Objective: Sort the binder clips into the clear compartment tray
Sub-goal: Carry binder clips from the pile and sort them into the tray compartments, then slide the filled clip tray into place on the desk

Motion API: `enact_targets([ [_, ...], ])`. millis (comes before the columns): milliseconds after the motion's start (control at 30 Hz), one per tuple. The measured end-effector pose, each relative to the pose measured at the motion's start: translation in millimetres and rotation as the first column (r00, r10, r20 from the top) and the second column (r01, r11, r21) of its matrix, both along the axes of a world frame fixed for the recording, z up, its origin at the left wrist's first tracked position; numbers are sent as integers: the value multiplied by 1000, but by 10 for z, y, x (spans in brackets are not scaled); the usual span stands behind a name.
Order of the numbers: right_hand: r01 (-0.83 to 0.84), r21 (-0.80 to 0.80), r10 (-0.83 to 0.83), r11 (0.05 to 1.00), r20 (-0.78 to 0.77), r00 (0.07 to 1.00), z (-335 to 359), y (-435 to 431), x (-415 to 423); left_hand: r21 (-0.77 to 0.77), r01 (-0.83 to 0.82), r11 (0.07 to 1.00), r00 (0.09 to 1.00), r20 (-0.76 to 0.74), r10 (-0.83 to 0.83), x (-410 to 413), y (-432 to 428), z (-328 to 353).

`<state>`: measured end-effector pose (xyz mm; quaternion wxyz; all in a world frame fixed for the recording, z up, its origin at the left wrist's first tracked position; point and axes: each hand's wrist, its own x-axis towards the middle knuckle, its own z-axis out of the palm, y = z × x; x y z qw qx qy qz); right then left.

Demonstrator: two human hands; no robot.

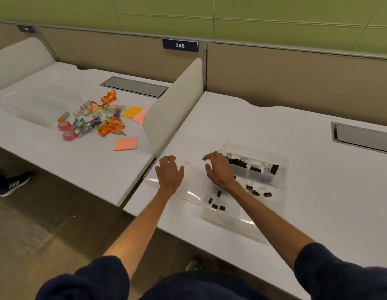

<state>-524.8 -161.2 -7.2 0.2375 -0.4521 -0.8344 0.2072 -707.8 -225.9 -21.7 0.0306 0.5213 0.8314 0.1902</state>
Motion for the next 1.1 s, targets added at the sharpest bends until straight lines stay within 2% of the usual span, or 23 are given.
enact_targets([
  [167,8,-117,8,993,142,990,-91,20,-601,-319,-73,945,990,95,109,-459,48,-95],
  [300,100,-288,15,952,371,929,-196,28,-850,-463,-64,884,981,133,141,-677,108,-52],
  [433,135,-347,25,928,419,908,-266,33,-907,-510,-89,856,988,65,142,-727,235,-21],
  [667,150,-418,-42,896,258,965,-200,175,-831,-425,-180,887,979,6,202,-622,335,267],
  [733,170,-437,-101,883,176,979,-116,230,-788,-379,-163,911,975,79,207,-617,385,389],
  [833,193,-504,-194,842,51,980,48,336,-707,-227,-114,967,950,260,173,-635,450,611],
  [900,181,-538,-222,823,-11,975,173,434,-605,-94,-50,994,859,504,91,-633,513,801],
  [967,168,-560,-242,811,-59,969,328,538,-465,42,12,999,641,767,-40,-600,578,1018],
  [1000,160,-569,-252,807,-86,964,419,585,-394,91,39,995,559,824,-97,-567,612,1114],
  [1033,151,-576,-263,803,-116,958,527,621,-332,128,71,989,520,842,-146,-508,643,1203],
  [1100,129,-592,-294,796,-191,937,767,656,-240,192,131,973,488,841,-232,-340,694,1323],
])
